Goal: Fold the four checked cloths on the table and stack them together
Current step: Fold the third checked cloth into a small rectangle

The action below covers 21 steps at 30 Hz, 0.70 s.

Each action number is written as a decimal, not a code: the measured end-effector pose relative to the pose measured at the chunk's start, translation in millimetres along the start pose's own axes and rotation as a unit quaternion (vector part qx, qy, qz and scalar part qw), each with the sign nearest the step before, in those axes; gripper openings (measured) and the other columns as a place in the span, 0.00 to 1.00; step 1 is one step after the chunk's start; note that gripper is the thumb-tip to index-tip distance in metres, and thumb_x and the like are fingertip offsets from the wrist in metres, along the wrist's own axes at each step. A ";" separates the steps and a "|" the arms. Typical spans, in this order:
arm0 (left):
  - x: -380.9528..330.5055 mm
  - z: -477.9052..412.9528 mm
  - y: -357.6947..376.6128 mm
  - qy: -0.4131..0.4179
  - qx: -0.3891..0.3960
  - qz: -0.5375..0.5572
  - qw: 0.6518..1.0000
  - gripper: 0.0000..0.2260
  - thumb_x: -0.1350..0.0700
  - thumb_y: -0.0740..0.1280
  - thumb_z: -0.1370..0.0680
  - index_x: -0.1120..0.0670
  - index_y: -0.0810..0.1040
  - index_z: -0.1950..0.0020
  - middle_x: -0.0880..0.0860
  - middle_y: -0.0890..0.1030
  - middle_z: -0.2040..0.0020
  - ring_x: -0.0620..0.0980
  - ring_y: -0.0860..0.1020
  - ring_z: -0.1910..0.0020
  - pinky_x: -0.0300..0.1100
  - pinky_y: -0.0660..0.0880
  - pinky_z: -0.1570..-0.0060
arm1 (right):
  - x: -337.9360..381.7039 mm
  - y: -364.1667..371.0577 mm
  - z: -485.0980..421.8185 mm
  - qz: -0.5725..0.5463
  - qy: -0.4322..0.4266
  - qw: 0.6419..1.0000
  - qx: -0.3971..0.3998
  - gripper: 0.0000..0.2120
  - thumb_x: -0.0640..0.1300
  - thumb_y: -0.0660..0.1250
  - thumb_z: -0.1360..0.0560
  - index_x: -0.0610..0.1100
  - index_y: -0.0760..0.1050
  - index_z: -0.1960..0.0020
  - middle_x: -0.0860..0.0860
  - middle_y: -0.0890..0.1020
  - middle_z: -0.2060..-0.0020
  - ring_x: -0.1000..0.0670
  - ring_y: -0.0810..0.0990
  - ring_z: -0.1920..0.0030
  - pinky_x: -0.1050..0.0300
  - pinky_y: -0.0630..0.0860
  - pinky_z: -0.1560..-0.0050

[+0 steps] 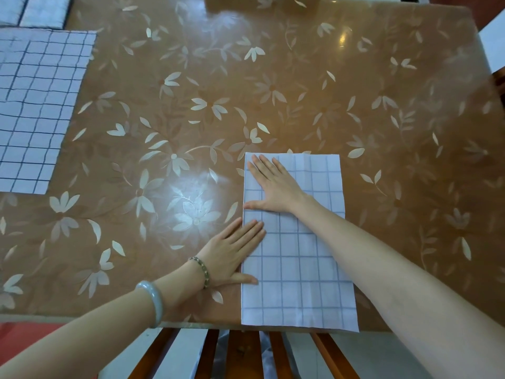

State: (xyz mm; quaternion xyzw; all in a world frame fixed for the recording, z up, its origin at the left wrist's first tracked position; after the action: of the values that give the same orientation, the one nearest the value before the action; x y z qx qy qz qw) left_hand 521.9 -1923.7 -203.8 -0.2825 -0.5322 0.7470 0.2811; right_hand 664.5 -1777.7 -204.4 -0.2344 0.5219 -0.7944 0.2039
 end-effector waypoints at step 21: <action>-47.2 48.6 -8.2 -0.010 -0.053 0.197 0.979 0.30 0.32 0.51 0.22 0.49 0.70 0.29 0.48 0.69 0.28 0.47 0.63 0.27 0.50 0.54 0.26 | 13.0 -1.2 87.6 -0.200 0.099 0.957 -0.183 0.21 0.43 0.63 0.24 0.40 0.71 0.32 0.38 0.67 0.30 0.38 0.64 0.29 0.44 0.61 0.31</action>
State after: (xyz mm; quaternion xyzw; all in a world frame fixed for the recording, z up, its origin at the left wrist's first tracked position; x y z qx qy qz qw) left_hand 520.0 -1986.4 -176.8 -0.3889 -0.5078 0.7612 0.1075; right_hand 705.1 -1848.9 -171.0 -0.2873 0.6180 -0.7294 -0.0587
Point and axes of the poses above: each hand's wrist, its own z-axis away from the middle knuckle, its own y-axis out of the palm, x = y × z, the point moved 3 cm from there along -z, towards the middle knuckle
